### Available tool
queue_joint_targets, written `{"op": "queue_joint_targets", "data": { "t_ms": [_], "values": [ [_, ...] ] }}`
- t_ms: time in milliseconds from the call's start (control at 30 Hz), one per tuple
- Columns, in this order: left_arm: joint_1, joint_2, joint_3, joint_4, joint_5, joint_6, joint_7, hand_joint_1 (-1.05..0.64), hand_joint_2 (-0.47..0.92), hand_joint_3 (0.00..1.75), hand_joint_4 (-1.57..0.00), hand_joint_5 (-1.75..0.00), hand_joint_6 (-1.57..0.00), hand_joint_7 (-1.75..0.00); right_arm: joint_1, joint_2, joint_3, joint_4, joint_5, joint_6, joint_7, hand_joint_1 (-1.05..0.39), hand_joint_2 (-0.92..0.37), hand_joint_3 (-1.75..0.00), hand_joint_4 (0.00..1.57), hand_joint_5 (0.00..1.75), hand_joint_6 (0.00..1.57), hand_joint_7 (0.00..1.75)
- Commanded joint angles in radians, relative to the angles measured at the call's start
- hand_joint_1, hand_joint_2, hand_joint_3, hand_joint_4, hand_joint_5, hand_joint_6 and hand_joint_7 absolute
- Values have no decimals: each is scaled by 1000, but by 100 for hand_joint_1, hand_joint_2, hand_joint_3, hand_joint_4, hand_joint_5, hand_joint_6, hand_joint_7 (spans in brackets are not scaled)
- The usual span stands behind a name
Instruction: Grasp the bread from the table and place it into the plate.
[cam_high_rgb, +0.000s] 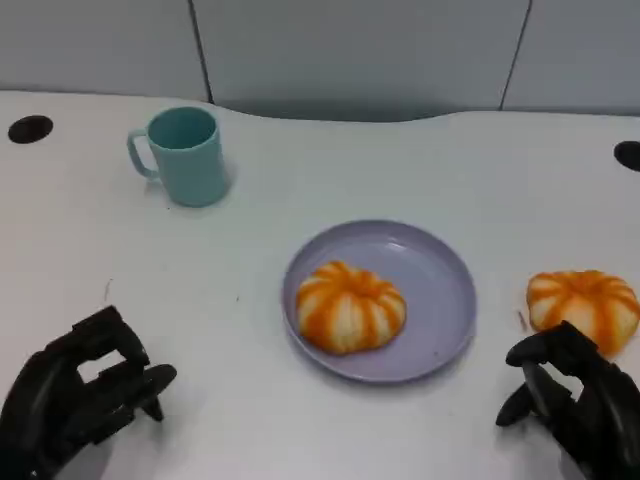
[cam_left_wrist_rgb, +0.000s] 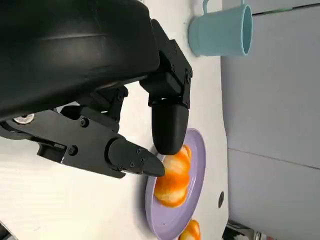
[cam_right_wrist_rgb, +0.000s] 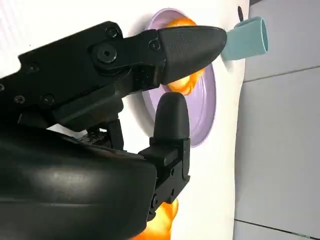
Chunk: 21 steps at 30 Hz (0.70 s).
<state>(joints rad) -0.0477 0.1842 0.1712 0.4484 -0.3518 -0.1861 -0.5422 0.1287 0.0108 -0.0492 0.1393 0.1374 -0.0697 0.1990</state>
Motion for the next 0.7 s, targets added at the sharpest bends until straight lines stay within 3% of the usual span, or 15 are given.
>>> {"op": "queue_joint_targets", "data": {
  "t_ms": [33,300,700],
  "values": [
    [-6,3,14,7,0,7,1,-18,87,6,-81,-175,-62,-175,1,-12,-7,-2,3,-8,-2,-27,-92,-30,53,175,28,175],
    [-8,-7,23,5,0,15,15,-24,88,6,-81,-175,-63,-175,-3,-10,-12,-6,18,3,4,-29,-92,-30,54,175,32,175],
    [-9,-13,39,0,-35,48,-29,-20,87,7,-81,-175,-65,-175,9,-9,-10,-18,8,-12,-3,-28,-92,-28,60,175,34,175]
  ]
}}
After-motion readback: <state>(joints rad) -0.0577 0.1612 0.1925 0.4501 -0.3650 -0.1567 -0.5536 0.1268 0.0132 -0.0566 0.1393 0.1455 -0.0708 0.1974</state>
